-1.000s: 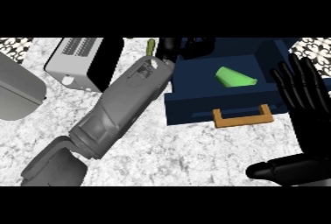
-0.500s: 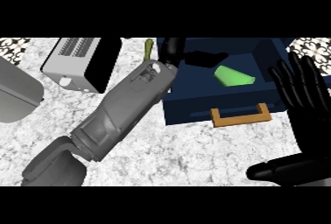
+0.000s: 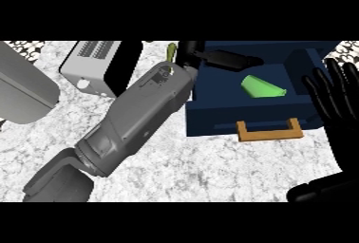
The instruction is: Pick up the cup, place it into the drawer and close the drawer
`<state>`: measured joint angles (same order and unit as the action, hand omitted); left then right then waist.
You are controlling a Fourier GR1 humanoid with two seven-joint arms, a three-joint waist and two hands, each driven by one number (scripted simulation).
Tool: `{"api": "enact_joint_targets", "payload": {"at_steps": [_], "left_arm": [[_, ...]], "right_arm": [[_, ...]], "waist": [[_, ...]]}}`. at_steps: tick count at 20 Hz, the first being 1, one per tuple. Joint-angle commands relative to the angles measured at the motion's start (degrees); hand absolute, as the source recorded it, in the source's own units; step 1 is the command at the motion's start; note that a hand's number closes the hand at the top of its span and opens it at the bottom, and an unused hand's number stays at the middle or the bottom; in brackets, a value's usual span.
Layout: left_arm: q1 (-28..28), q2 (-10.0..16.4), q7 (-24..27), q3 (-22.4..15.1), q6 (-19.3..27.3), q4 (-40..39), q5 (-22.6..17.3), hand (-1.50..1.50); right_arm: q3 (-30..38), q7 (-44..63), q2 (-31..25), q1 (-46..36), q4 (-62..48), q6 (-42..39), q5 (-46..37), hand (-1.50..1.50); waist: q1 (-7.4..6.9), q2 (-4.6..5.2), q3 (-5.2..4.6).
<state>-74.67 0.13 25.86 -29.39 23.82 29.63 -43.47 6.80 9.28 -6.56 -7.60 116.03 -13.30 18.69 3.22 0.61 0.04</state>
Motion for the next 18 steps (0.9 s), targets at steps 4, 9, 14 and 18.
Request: {"api": "enact_joint_targets", "payload": {"at_steps": [4, 9, 14, 18], "left_arm": [[5.1, 2.1, -2.0, 3.3, 0.0, 7.4, -0.1, -1.50], [11.5, 7.7, -4.0, 5.5, -0.5, 16.0, -2.2, -1.50], [21.1, 13.7, -6.4, 5.6, 1.0, 27.3, -1.9, -1.50], [31.4, 21.3, -9.0, 6.7, -1.2, 38.3, -3.2, -1.50]], "right_arm": [[1.7, 0.3, -4.3, 2.6, 2.3, -5.0, 2.0, 1.50], [0.5, -0.3, -8.6, 4.4, 3.8, -8.5, -4.7, 1.50], [-2.9, -1.0, -9.6, 6.0, 2.9, -10.0, -11.8, 1.50], [-4.2, -3.2, -8.8, 6.9, 0.9, -8.8, -17.5, 1.50]], "waist": [[-3.57, -0.95, -0.04], [-5.08, -1.40, -0.07], [-5.63, -1.34, -0.06], [-6.27, -1.29, -0.05]]}}
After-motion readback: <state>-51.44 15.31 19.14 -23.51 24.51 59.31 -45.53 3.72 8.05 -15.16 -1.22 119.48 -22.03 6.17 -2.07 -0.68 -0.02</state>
